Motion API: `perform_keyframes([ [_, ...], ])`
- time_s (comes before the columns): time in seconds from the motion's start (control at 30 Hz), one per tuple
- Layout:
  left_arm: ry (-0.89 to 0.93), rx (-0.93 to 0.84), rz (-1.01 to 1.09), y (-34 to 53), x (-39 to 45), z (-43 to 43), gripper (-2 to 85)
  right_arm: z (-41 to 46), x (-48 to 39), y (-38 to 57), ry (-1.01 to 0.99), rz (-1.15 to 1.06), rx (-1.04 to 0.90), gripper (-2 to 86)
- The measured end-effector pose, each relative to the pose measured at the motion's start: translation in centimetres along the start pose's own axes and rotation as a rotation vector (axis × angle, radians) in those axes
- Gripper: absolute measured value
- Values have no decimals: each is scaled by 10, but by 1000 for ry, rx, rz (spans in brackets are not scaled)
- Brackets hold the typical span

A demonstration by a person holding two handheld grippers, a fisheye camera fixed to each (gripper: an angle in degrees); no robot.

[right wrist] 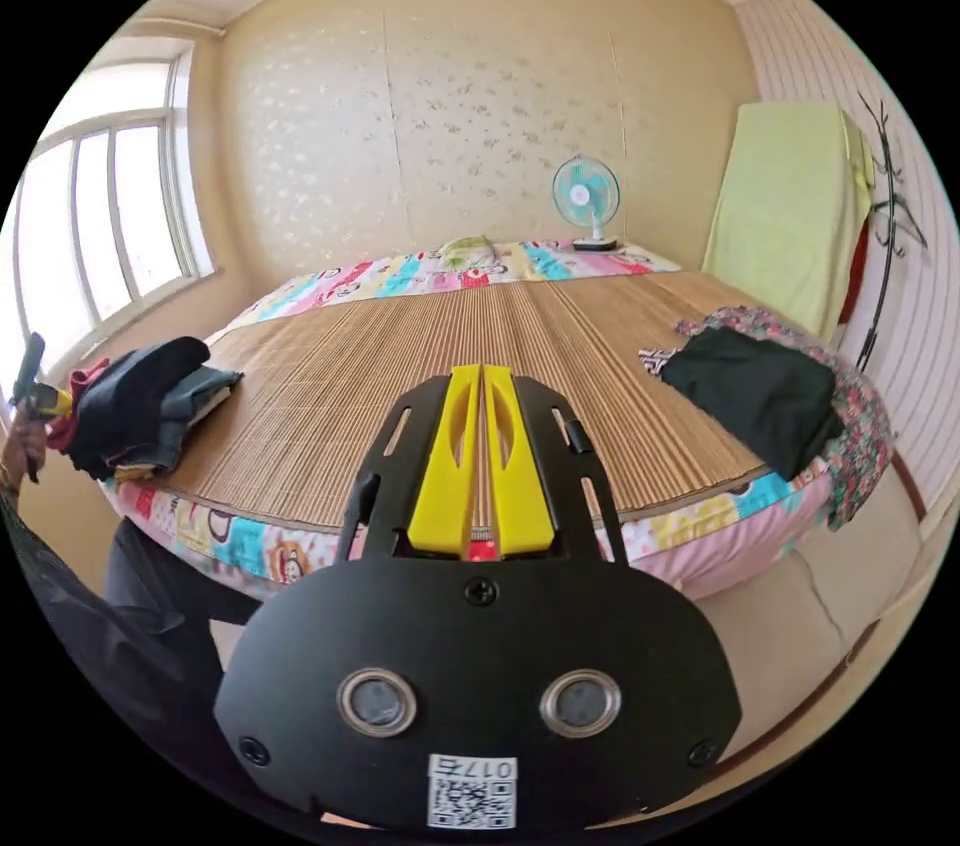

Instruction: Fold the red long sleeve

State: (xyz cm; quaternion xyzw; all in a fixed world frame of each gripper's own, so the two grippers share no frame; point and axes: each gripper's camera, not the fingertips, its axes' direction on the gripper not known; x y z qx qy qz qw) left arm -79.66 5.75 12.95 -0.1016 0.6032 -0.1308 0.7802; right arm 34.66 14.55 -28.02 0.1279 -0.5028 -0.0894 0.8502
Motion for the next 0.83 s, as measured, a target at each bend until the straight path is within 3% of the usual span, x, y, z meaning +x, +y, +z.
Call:
perform_keyframes([
  [0.03, 258, 44, -71, -1, -24, 17, -2, 7, 19, 1, -53, 90, -33, 9],
  [0.1, 608, 157, -166, 3, -56, 41, 5, 10, 48, 2, -59, 193, -37, 13],
  [0.17, 751, 273, -233, 11, -72, 56, 33, 10, 83, -6, 43, 282, -51, 25],
  [0.27, 562, 259, -234, 13, -63, 57, 40, 8, 149, -44, 232, 326, -96, 67],
  [0.4, 224, 164, -88, 8, -19, 43, 48, 27, 253, -94, 445, 432, -171, 80],
  [0.5, 191, 152, -58, 8, -11, 41, 58, 67, 302, -93, 207, 596, -317, 27],
  [0.57, 209, 177, -72, 10, -14, 41, 54, 70, 266, -98, 126, 475, -254, 17],
  [0.6, 199, 212, -66, 13, -12, 39, 44, 73, 222, -104, 41, 295, -250, 13],
  [0.73, 56, 288, 62, 22, 10, 34, -3, 94, 55, -76, -436, -83, -292, 9],
  [0.77, 37, 289, 74, 23, 12, 34, -5, 97, 37, -69, -445, -117, -319, 9],
  [0.83, -11, 247, 90, 22, 14, 35, -8, 96, 9, -58, -200, -145, -318, 14],
])
